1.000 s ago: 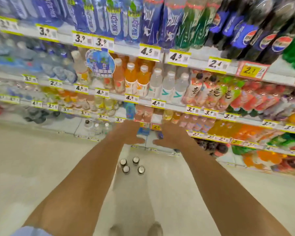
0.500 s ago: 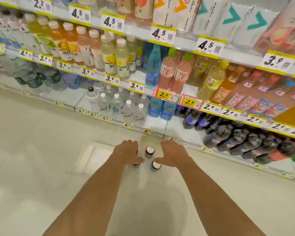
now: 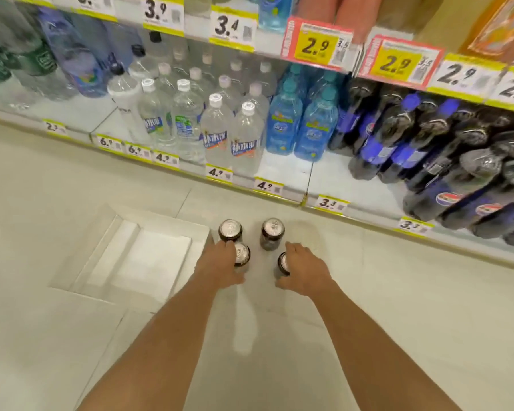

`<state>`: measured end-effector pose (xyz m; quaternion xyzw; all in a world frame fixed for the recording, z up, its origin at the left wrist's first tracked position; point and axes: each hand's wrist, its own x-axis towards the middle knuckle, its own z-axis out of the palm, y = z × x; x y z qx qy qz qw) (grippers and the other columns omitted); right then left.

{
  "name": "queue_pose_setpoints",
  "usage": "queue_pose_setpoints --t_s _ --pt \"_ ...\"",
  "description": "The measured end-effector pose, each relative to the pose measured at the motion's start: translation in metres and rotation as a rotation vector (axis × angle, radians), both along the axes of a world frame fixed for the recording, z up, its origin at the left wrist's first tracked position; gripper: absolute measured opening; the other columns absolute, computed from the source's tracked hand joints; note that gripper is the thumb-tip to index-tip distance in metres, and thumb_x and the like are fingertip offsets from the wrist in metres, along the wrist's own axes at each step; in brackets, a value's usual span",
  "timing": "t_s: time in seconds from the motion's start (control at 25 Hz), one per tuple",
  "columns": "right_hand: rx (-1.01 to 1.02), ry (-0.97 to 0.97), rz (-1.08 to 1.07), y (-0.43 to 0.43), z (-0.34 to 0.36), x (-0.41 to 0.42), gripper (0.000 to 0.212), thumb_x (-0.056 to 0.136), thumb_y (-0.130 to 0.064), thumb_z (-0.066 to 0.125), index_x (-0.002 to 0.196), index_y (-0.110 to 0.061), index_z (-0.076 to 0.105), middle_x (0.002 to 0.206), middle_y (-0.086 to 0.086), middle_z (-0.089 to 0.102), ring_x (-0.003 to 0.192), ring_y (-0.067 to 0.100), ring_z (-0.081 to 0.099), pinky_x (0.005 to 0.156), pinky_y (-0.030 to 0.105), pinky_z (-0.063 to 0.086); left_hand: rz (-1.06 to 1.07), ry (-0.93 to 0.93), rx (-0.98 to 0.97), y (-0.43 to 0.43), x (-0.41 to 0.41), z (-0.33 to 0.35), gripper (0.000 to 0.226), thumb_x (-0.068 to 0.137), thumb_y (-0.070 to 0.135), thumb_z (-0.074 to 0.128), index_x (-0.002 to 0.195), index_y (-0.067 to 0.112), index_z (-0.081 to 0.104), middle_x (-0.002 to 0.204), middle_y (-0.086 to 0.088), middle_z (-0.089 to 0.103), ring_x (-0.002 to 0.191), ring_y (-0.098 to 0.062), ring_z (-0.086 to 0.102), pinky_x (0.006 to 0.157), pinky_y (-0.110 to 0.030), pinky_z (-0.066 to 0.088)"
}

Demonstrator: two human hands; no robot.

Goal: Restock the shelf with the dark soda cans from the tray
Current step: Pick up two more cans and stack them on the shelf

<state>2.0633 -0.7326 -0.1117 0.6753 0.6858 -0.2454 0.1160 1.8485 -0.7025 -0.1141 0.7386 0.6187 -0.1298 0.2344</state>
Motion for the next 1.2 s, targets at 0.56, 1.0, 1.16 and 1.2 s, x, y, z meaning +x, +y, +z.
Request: queue_pose_setpoints --t_s 0.56,1.0,1.16,1.2 --pt "0.180 0.222 -0.232 0.000 -0.064 0.002 0.065 0.079 -0.038 0.077 0.135 -0.022 0.047 0.125 -0.003 0.056 0.109 0.021 0.060 0.084 0.032 0.051 0.109 -0.191 0.148 0.008 0.019 -0.058 0.068 0.074 0.035 0.080 0.129 0.013 0.046 0.120 -0.004 0.048 0.109 -0.027 0.054 0.079 -0.033 0.048" --pt "0.329 0.666 -0.750 -0.016 -0.075 -0.012 0.063 0.059 -0.031 0.090 0.113 -0.033 0.058 0.096 -0.017 0.071 0.091 0.001 0.067 0.081 0.026 0.056 0.520 -0.594 0.050 -0.002 0.021 -0.061 0.056 0.052 0.043 0.083 0.101 0.032 0.059 0.088 0.014 0.071 0.086 -0.010 0.067 0.074 -0.030 0.055" --pt "0.385 0.805 -0.753 -0.006 -0.024 -0.014 0.054 0.059 -0.020 0.091 0.099 -0.042 0.061 0.093 -0.022 0.072 0.087 -0.004 0.068 0.074 0.015 0.055 0.597 -0.791 0.005 0.010 0.030 -0.014 0.048 0.056 0.024 0.085 0.097 0.030 0.063 0.088 0.008 0.072 0.083 -0.008 0.069 0.059 -0.015 0.048" --pt "0.400 0.837 -0.740 -0.001 -0.005 -0.013 0.053 0.059 -0.019 0.091 0.098 -0.041 0.062 0.093 -0.020 0.073 0.087 -0.003 0.069 0.074 0.014 0.055 0.600 -0.847 -0.001 0.014 0.032 0.005 0.048 0.057 0.015 0.085 0.099 0.028 0.064 0.089 0.006 0.073 0.083 -0.010 0.070 0.056 -0.011 0.048"
